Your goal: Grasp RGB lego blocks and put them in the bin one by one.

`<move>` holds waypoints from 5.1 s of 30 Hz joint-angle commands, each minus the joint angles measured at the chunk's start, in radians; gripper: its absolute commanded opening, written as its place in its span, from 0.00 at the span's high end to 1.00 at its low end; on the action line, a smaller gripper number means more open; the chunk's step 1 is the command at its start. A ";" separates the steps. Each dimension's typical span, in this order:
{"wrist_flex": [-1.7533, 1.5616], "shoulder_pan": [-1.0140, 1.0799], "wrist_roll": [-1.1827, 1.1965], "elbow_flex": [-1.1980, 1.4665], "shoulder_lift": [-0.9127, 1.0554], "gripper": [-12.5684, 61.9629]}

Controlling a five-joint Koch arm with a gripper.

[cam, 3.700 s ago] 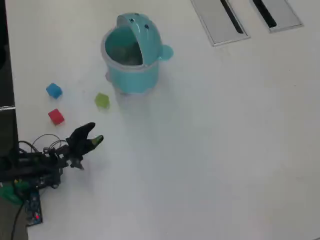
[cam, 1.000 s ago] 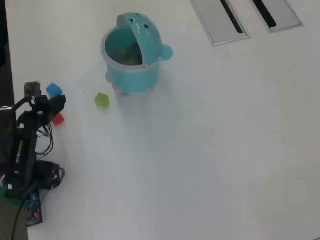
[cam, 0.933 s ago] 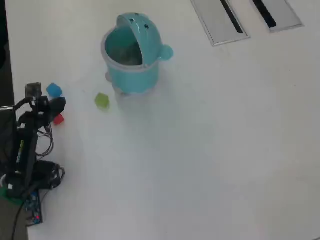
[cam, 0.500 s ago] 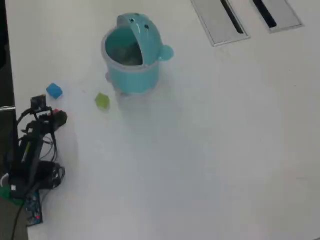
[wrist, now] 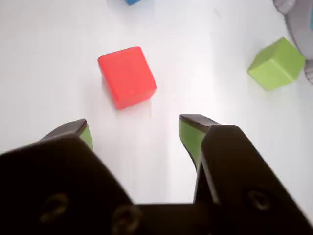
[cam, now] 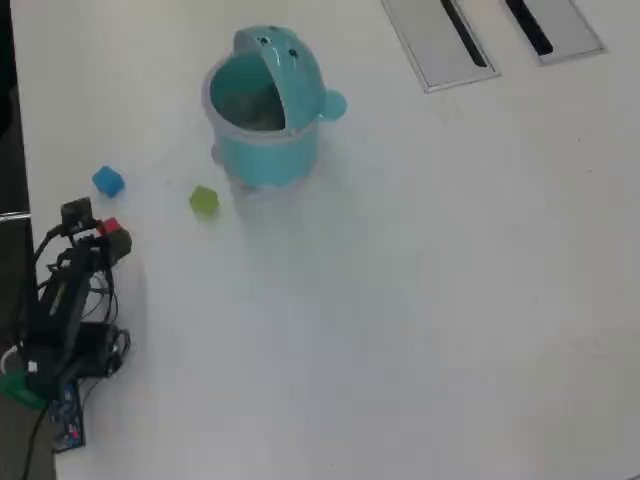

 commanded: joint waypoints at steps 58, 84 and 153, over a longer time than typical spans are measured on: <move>-0.434 -0.106 0.087 -0.178 -0.482 0.69; -0.469 0.175 0.077 -0.525 -0.100 0.69; -0.560 0.420 0.092 -1.914 -1.258 0.40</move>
